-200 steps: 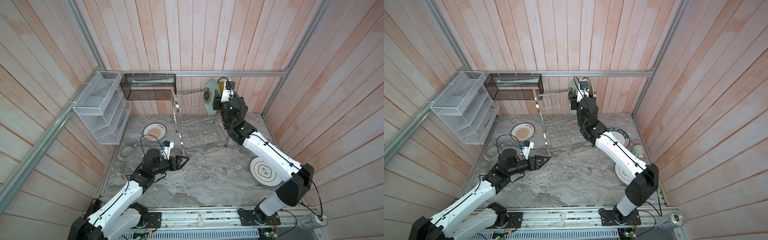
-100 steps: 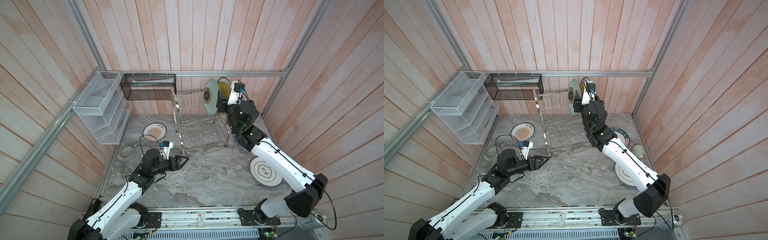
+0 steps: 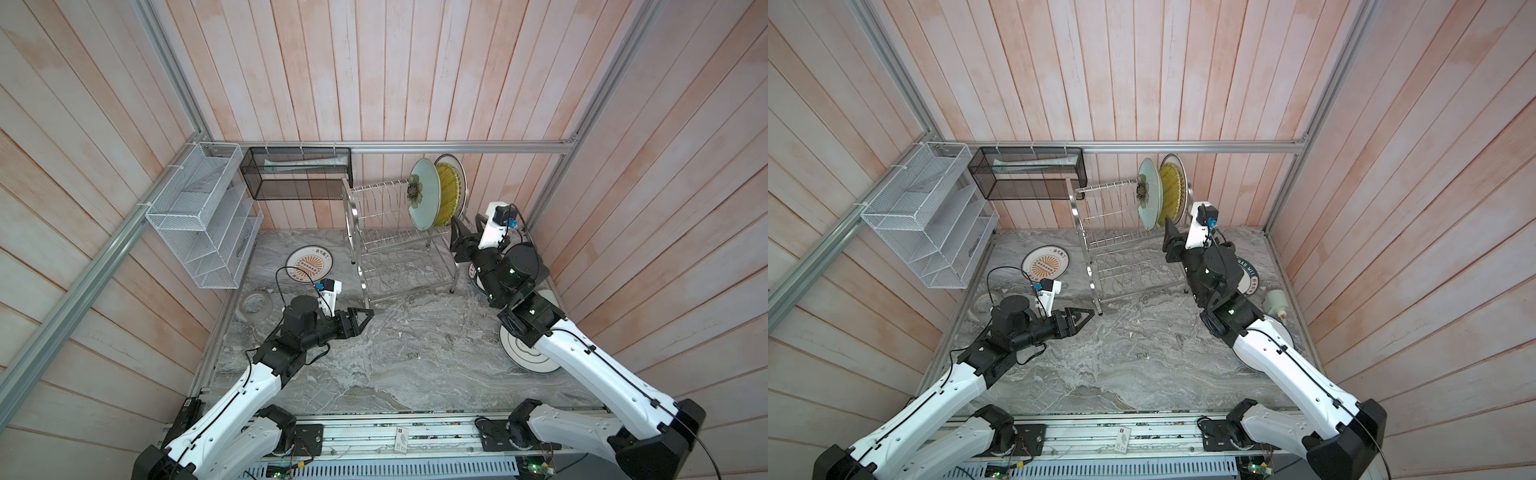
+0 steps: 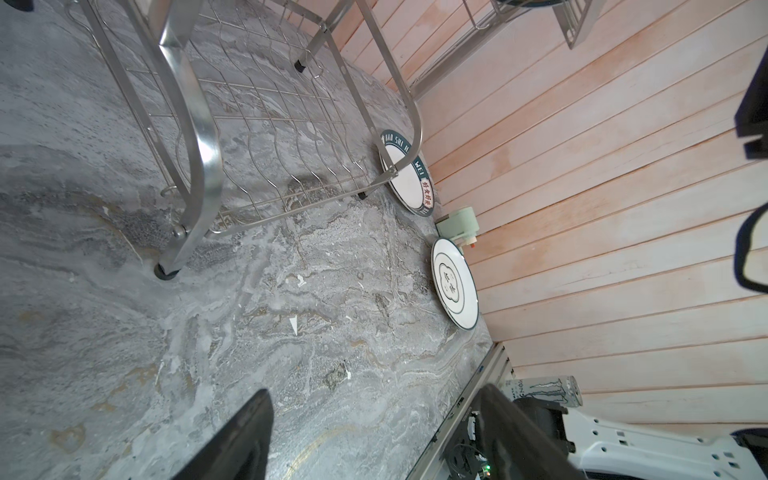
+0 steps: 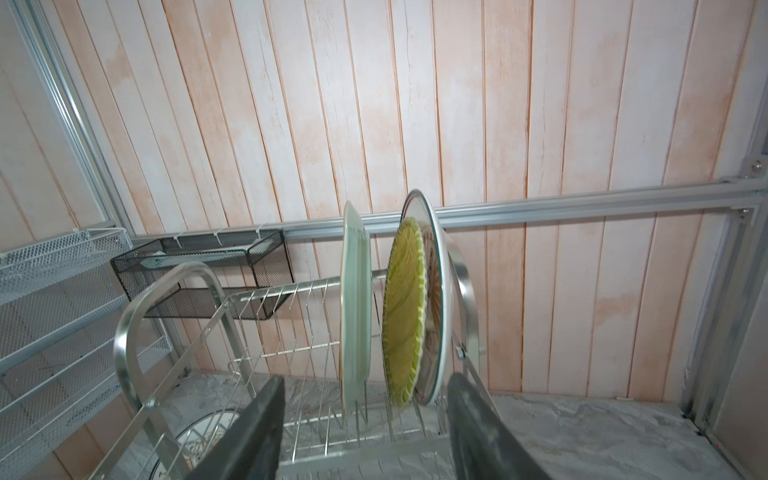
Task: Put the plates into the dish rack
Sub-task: 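Open the right gripper and raise it off the green plate's rim, then withdraw the right gripper toward the white plates while the left moves to the sunburst plate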
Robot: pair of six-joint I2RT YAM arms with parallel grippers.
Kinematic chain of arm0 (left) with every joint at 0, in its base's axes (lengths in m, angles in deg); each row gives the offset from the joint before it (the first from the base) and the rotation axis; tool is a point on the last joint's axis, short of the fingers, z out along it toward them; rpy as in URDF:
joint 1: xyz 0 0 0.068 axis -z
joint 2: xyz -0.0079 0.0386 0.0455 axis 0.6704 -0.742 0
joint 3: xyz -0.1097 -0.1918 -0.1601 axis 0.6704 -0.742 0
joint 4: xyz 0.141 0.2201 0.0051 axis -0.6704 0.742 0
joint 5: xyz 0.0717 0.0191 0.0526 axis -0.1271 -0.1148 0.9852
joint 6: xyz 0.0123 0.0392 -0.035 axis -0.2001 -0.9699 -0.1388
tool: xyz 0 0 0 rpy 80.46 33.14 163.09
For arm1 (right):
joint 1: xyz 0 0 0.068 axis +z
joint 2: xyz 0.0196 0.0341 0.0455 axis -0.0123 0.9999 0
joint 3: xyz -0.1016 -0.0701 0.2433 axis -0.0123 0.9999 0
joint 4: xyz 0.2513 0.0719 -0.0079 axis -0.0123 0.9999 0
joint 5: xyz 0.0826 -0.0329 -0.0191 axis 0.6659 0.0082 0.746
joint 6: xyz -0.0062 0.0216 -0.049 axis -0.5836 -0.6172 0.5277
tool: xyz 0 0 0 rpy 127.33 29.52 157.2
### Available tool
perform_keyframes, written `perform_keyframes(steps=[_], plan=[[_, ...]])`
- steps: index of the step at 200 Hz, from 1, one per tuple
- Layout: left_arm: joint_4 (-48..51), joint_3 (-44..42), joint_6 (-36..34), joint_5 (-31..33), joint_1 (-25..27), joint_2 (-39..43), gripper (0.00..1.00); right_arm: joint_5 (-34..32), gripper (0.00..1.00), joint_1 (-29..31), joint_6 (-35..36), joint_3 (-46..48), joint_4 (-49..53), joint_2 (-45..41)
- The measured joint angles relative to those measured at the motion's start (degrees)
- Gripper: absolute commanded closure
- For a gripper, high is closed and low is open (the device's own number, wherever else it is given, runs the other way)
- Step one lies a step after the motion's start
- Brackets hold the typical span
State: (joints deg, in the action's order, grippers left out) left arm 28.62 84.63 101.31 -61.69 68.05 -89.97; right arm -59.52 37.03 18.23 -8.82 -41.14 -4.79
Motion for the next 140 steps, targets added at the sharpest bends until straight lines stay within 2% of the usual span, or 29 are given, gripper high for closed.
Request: perform_keyframes(steps=[63,140], plan=[[1.7,3.96,-1.33,3.67,-1.44,-7.23,0.21,-0.04,0.37,0.0,-10.97,17.9,4.02,-14.47],[0.37,4.42,-1.33,2.89,-8.66,-8.13,0.21,-0.98,0.37,-0.09,-25.64,33.57,13.88,-28.68]])
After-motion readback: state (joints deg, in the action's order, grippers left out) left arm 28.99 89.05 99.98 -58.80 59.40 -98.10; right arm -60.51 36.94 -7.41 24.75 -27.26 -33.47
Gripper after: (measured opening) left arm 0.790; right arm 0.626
